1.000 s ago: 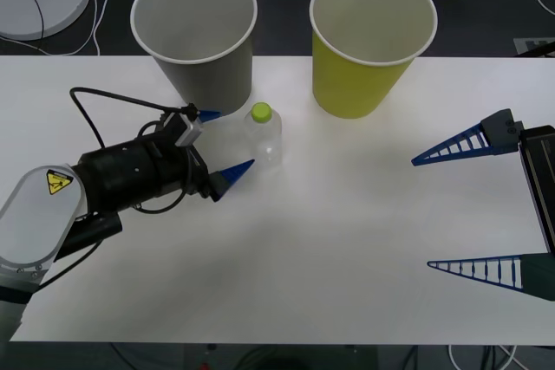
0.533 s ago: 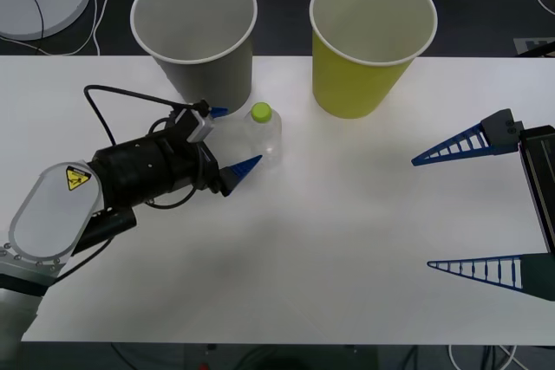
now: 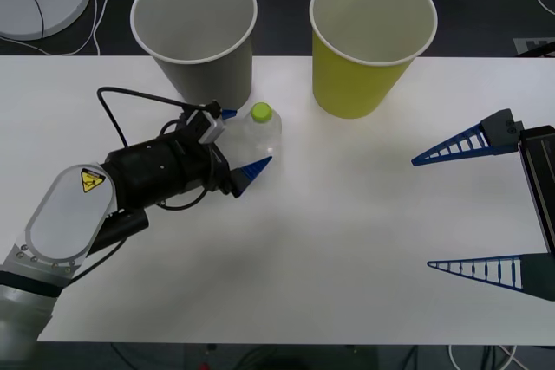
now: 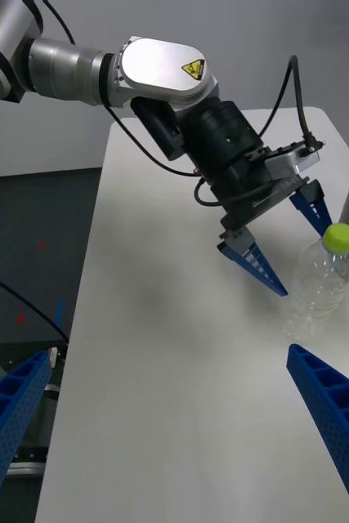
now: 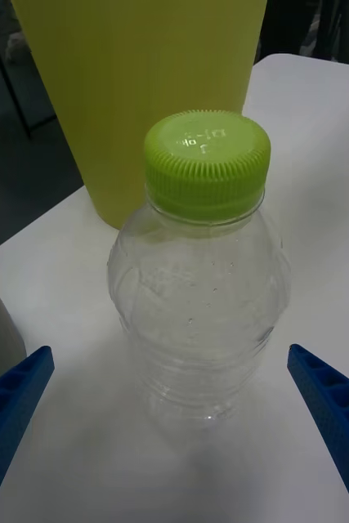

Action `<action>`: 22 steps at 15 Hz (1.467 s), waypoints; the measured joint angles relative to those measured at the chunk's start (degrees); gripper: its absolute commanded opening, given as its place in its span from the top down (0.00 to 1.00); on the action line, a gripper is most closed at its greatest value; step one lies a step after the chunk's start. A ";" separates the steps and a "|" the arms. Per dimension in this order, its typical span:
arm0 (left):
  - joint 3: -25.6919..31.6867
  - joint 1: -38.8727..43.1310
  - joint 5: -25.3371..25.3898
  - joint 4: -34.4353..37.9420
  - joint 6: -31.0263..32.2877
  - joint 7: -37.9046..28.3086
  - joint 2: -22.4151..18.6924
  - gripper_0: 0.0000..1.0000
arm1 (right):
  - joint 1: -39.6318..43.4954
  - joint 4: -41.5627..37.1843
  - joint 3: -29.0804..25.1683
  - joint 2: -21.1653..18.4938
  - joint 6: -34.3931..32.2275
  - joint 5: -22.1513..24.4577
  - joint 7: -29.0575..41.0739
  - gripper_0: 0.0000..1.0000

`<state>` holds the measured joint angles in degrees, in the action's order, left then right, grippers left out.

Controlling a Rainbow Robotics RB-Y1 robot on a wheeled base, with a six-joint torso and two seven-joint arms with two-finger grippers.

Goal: Put the can into the green bin and the plastic bottle into the gray bin

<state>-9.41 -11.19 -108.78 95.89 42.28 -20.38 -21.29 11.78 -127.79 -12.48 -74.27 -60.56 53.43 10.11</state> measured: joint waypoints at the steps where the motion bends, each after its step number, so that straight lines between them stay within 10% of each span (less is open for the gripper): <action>1: 0.02 -0.12 -0.59 0.00 -0.03 -0.29 0.34 0.00 | 0.00 0.00 0.00 0.00 0.00 0.00 0.00 0.00; 22: -0.51 -3.00 -9.17 -1.44 -0.09 -4.42 5.29 0.00 | 0.00 0.00 0.00 0.00 0.00 0.00 0.00 0.00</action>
<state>-9.92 -14.18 -117.95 94.45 42.19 -24.80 -16.01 11.78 -127.79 -12.48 -74.27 -60.56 53.44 10.11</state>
